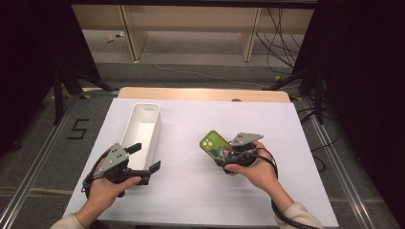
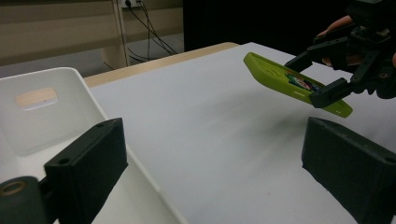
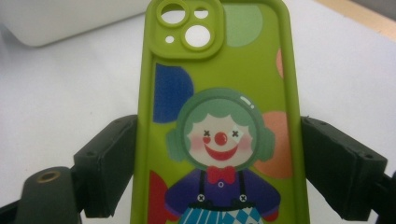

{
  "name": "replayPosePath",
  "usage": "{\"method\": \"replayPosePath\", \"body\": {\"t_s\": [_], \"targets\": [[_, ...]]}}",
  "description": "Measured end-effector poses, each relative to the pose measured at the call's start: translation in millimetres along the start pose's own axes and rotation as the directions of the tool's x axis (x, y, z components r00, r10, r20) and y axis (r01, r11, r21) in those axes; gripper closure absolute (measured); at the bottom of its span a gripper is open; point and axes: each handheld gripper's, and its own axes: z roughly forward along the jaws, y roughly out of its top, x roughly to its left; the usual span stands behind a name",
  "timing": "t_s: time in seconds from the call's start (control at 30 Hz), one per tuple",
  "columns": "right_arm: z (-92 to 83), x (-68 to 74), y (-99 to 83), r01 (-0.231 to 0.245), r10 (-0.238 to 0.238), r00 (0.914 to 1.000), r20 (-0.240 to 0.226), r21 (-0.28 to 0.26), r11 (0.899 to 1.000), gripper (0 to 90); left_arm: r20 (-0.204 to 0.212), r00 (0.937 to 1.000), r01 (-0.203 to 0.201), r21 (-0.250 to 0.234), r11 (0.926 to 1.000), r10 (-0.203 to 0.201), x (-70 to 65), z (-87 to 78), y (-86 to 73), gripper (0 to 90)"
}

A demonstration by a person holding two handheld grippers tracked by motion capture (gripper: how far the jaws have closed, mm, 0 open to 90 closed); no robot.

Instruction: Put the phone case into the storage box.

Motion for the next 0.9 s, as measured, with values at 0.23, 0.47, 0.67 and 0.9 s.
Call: {"method": "replayPosePath", "body": {"t_s": [0.23, 0.47, 0.67, 0.9], "targets": [[-8.2, 6.5, -0.2, 0.003, -0.001, 0.9996, 0.028, -0.069, 0.998, 16.9, 0.052, 0.9986, 0.007, 0.006, 1.0, -0.008, -13.8, 18.1, 13.2, 9.6], [-13.7, 12.2, 0.4, 0.002, 0.002, 0.9994, 0.035, -0.121, 0.993, 16.9, 0.104, 0.9939, 0.034, 0.023, 0.9992, -0.036, -28.2, 45.3, 30.0, 13.0], [-17.6, 14.8, 0.0, -0.006, 0.014, 0.9988, 0.047, -0.157, 0.988, 16.9, 0.124, 0.9914, 0.039, 0.031, 0.9988, -0.042, -36.1, 67.1, 40.6, 15.3], [-20.0, 17.0, 0.7, -0.008, 0.018, 0.9984, 0.054, -0.185, 0.983, 16.8, 0.158, 0.9857, 0.052, 0.05, 0.9974, -0.059, -45.4, 88.2, 47.1, 16.0]]}}
